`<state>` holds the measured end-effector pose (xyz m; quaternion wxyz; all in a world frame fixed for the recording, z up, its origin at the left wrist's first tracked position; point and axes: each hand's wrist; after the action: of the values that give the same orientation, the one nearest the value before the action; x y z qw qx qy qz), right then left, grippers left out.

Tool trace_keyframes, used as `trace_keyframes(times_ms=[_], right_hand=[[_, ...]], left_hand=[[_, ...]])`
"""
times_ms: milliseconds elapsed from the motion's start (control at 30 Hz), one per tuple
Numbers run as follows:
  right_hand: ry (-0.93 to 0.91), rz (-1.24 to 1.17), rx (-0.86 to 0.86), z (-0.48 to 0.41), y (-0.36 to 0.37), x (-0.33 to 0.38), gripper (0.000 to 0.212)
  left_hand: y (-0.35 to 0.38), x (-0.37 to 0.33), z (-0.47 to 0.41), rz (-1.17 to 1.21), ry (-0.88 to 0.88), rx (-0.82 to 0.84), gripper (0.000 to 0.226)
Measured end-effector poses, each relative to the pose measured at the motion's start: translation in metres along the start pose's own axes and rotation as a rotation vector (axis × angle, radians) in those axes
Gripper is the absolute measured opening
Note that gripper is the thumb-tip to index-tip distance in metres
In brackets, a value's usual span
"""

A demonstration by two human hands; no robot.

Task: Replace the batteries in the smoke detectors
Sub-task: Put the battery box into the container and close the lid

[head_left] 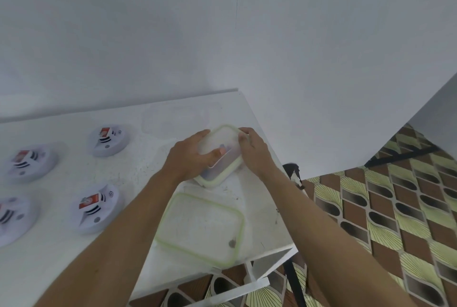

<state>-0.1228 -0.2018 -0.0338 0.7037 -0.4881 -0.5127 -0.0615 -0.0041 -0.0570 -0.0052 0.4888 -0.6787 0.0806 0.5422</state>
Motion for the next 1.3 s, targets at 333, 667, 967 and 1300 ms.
trace_keyframes(times_ms=[333, 667, 967, 1300], right_hand=[[-0.001, 0.018, -0.024, 0.004, 0.002, 0.007, 0.032], [0.173, -0.083, -0.214, 0.025, 0.021, 0.028, 0.036], [0.203, -0.117, 0.114, 0.055, 0.039, 0.059, 0.045], [0.119, 0.015, 0.194, 0.076, 0.040, 0.068, 0.050]], left_hand=[[-0.002, 0.001, -0.001, 0.028, -0.015, 0.024, 0.087], [-0.017, 0.007, 0.002, 0.092, -0.002, -0.416, 0.081], [-0.035, 0.050, 0.047, 0.360, -0.127, -0.624, 0.057], [-0.048, 0.058, 0.065, 0.376, -0.119, -0.574, 0.051]])
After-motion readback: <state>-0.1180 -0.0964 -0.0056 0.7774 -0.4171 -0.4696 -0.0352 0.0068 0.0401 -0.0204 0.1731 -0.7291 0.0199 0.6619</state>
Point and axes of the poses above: each hand's wrist, its own z-axis away from the middle knuckle, its own y-axis out of the palm, x = y × z, and after that the axes turned 13 degrees about z, right-handed
